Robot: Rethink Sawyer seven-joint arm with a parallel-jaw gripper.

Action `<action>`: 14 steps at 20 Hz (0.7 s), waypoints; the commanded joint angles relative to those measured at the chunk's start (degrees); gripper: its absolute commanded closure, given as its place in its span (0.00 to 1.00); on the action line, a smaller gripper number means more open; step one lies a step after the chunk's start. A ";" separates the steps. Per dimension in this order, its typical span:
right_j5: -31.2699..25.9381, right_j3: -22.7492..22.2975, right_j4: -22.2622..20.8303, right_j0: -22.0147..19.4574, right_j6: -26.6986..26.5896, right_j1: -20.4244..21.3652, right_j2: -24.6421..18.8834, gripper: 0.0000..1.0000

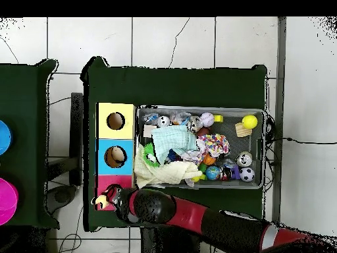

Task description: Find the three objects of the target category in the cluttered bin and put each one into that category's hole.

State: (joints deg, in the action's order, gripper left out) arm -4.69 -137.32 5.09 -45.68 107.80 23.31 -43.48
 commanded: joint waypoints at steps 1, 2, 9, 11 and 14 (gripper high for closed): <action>-2.00 11.11 -1.51 -0.94 2.49 -2.11 3.60 1.00; -1.49 10.57 -1.72 -0.52 3.12 -2.00 3.63 1.00; -1.91 11.55 -1.56 0.92 3.68 -2.26 3.76 1.00; -3.02 12.09 -1.39 0.65 3.26 -2.07 3.97 1.00; -3.56 11.14 -0.60 1.53 4.34 -0.64 3.66 1.00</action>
State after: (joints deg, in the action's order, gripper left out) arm -4.69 -135.69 4.13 -44.49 107.80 22.69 -41.82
